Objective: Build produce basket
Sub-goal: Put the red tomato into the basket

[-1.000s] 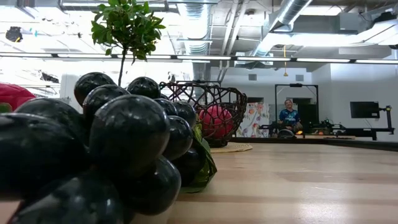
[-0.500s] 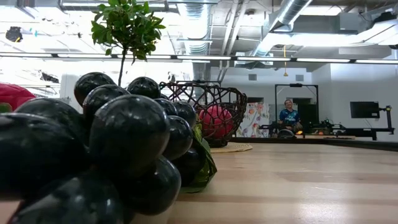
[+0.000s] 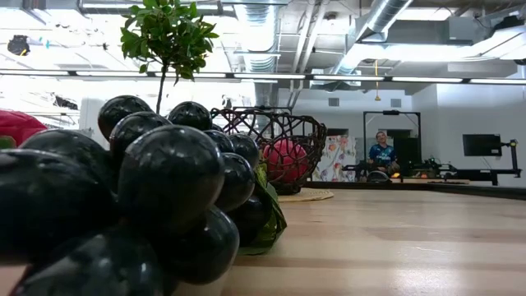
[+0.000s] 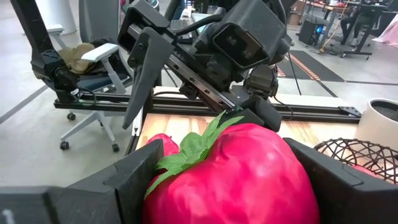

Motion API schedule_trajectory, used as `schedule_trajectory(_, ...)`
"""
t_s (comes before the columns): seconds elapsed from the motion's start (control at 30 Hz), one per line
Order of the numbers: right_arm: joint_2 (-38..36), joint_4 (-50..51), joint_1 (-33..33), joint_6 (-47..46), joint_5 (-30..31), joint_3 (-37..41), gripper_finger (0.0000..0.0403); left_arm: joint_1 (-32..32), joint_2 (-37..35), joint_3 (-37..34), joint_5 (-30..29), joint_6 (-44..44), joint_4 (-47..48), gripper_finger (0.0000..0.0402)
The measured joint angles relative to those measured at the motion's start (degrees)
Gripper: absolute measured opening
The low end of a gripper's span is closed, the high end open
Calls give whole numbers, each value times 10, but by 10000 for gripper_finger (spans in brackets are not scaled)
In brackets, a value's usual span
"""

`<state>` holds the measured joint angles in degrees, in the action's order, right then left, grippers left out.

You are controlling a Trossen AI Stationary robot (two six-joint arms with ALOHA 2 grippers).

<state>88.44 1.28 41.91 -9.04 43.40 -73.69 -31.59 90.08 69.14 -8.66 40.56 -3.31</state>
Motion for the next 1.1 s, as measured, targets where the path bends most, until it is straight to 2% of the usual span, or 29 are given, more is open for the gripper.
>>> schedule_trajectory(0.53, 0, 1, -7, 5, -2, 0, 321, 4, 0, 0, -97, 30, -18, 347)
schedule_trajectory(0.7, 0, 0, -20, 5, -3, 0, 321, 13, 0, 0, -102, 14, -43, 347)
schedule_trajectory(0.87, 0, 0, -35, 6, -37, 0, 321, 25, 0, 0, -101, -23, -71, 347)
schedule_trajectory(1.1, 0, 0, -47, 29, -49, 0, 321, 44, 0, 0, -96, -26, -77, 347)
